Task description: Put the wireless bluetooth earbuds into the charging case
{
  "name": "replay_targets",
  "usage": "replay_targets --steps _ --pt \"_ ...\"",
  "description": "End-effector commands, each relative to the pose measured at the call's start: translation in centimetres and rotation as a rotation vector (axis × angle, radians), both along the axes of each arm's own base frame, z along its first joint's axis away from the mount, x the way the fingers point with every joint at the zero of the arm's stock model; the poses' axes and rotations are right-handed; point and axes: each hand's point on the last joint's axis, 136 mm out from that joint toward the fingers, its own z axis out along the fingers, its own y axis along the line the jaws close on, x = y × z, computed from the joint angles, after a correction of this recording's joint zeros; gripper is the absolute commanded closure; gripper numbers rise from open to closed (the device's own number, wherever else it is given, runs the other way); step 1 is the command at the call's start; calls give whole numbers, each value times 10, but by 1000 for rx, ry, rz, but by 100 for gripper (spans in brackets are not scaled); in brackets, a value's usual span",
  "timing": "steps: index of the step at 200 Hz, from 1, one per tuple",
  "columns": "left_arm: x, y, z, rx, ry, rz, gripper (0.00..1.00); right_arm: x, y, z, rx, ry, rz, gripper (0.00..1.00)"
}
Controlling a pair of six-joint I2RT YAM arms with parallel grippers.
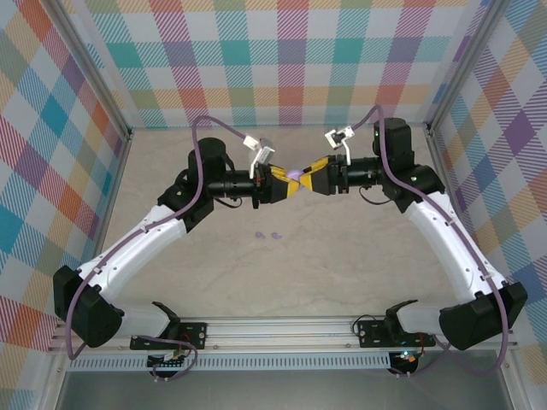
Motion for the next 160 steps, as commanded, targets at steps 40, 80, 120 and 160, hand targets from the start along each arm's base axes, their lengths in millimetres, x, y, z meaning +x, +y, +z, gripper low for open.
replay_targets --steps 40,80,120,160 --pt "-10 -1 2 48 -439 -38 89 -20 -8 7 -56 -60 -28 44" --pt "-12 -1 4 48 -481 -54 90 -25 -8 1 -82 -70 -27 40" --pt "-18 -1 7 39 -480 -72 91 -17 -9 -10 -128 -54 -60 39" --pt "-24 -2 9 31 -479 -98 91 -12 -6 -11 -130 -51 -63 37"
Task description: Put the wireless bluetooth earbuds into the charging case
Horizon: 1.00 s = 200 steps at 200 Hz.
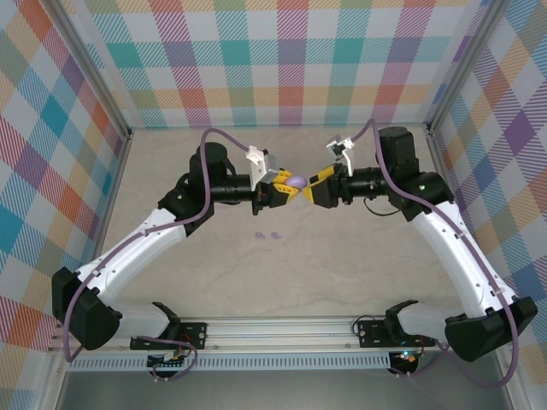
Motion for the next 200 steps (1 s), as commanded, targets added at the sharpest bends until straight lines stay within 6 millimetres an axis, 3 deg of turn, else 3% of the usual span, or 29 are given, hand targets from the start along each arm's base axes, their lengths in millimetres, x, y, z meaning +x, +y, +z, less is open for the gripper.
replay_targets --steps 1,109,200 --pt "-19 -2 16 -29 -62 -62 91 1 3 6 -3 -30 10 37" --pt "-30 -4 13 -13 -52 -112 92 30 -7 4 -57 -63 -172 37" --pt "-34 -5 15 -13 -49 -138 93 36 -11 5 -68 -73 -217 37"
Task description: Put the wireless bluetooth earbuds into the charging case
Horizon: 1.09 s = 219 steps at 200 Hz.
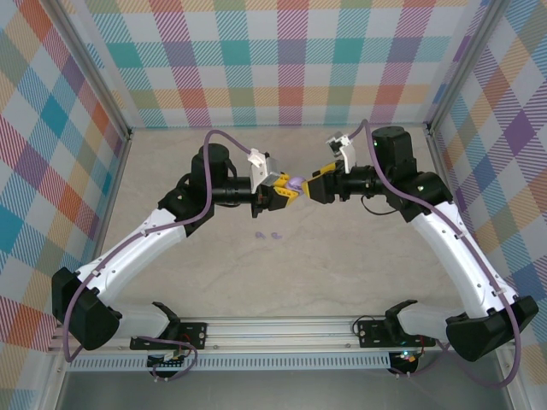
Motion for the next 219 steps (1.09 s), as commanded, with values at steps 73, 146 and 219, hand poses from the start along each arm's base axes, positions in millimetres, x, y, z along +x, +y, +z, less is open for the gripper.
replay_targets --steps 73,146,219 --pt "-42 -7 28 -51 -66 -184 93 21 -7 7 -19 -45 -94 36" --pt "-46 -8 28 -38 -63 -202 93 21 -7 7 -22 -42 -99 35" --pt "-19 -12 19 -38 -33 -68 94 23 -23 13 -39 -93 -197 30"
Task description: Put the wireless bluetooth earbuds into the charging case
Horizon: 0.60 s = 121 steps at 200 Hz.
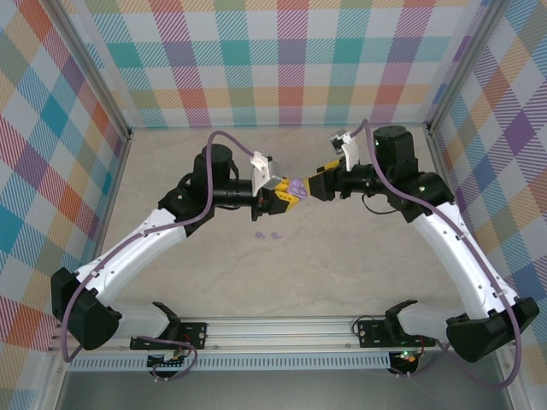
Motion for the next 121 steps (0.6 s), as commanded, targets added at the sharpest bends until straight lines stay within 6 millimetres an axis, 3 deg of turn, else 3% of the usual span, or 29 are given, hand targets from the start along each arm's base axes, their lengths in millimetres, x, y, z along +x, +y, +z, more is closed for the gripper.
replay_targets --steps 1,51,121 --pt "-10 -9 22 -69 -49 -38 94 13 -16 11 -14 -70 -125 30" --pt "-10 -5 21 -79 -46 -18 94 38 -55 -16 -124 -30 -395 27" --pt "-26 8 29 -123 -57 -11 94 54 -63 -84 -222 177 -461 26"
